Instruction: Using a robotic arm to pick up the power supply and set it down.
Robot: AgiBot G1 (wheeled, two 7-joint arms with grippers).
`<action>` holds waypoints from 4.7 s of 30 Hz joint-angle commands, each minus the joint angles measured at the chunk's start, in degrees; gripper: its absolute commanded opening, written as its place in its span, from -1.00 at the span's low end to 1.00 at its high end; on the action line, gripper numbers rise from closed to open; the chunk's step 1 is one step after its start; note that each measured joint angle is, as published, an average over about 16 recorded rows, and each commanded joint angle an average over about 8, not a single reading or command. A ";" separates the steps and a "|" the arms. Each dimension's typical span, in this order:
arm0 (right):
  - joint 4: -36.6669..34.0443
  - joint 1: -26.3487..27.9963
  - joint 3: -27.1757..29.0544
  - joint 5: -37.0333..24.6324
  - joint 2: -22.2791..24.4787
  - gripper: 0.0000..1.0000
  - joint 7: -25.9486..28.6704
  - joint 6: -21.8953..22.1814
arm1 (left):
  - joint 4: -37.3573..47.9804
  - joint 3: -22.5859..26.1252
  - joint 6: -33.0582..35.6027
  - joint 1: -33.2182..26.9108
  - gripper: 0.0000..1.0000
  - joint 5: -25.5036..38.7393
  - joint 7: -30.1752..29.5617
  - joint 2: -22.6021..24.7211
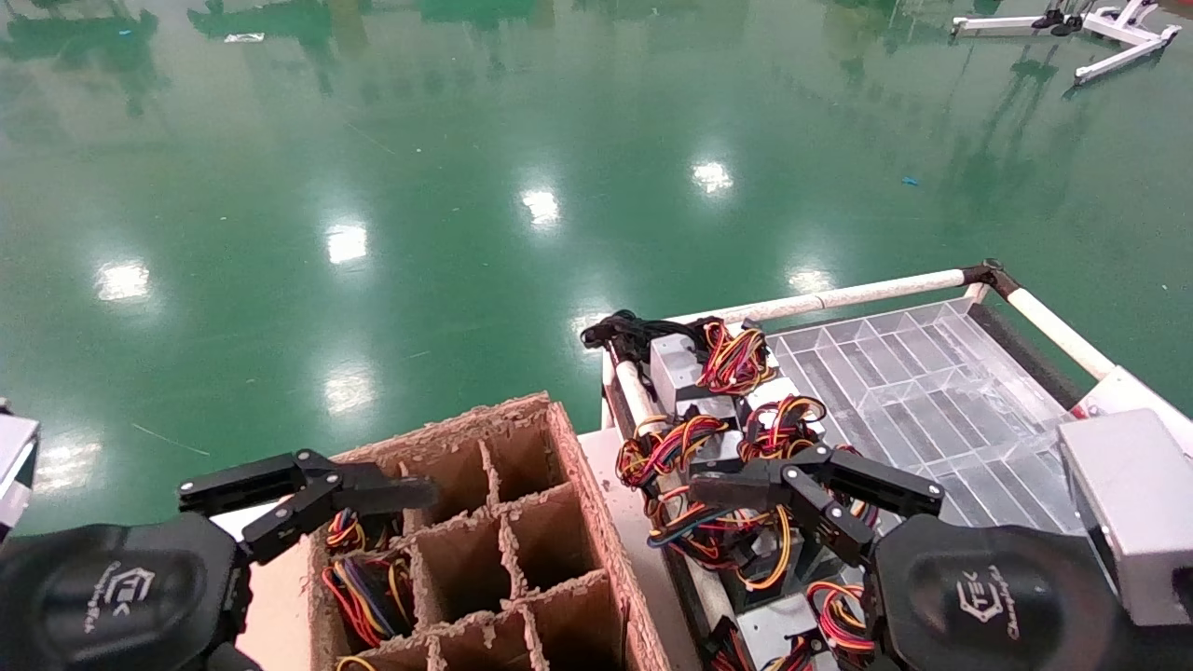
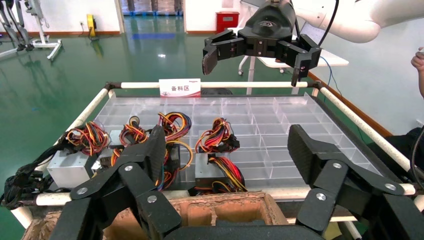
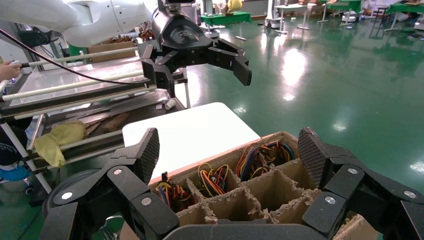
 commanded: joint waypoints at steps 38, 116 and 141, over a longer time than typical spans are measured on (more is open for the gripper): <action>-27.72 20.65 -22.79 -27.64 -32.65 1.00 -9.18 -3.85 | 0.03 0.05 0.01 -0.03 -0.96 -0.02 0.03 -0.01; -34.94 31.16 -42.50 -10.84 -33.65 -1.00 -25.85 3.10 | 0.03 0.15 -0.03 -0.05 1.00 -0.09 0.08 -0.05; -23.09 28.83 -34.10 0.54 -15.84 -1.00 -22.43 3.66 | 0.03 0.18 -0.05 -0.06 1.00 -0.11 0.09 -0.06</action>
